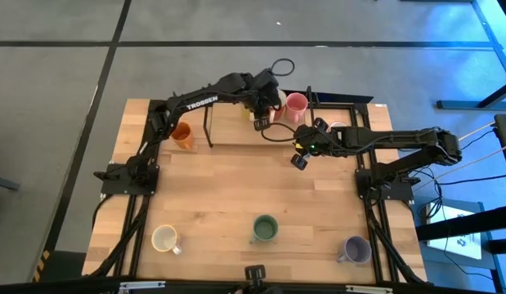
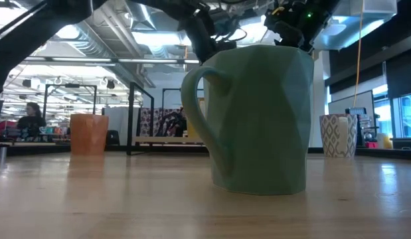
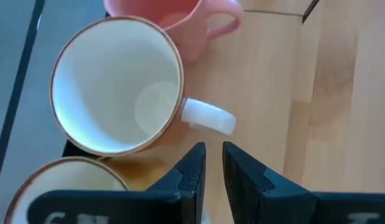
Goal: Place coffee mugs
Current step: Adjust the red mug on the shelf
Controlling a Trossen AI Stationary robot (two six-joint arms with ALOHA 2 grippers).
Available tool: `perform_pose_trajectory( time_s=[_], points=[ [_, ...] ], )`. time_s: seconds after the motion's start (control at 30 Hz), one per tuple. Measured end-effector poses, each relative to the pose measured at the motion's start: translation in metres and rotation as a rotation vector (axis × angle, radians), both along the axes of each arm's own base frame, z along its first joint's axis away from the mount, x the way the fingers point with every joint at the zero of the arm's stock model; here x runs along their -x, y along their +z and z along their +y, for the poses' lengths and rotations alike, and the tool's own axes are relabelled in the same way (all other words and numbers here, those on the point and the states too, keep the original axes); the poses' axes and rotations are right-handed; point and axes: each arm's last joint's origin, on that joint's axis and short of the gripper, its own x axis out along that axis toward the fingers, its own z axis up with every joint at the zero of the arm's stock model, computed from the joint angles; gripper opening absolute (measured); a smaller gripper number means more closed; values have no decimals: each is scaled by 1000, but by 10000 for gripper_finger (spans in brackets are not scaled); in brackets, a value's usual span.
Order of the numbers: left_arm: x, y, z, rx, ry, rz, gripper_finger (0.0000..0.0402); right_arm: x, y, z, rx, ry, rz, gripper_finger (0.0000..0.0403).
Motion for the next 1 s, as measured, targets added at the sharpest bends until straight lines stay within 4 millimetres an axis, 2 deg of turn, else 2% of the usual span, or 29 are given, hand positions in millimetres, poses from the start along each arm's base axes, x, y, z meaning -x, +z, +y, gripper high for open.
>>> perform_pose_trajectory(
  time_s=[0.4,1.0],
  points=[
    [-12,-35,7,47,-8,65,48,0,0,0,0,0,2,97],
    [-18,-34,8,29,-19,13,48,0,0,0,-1,1,6,97]
  ],
)
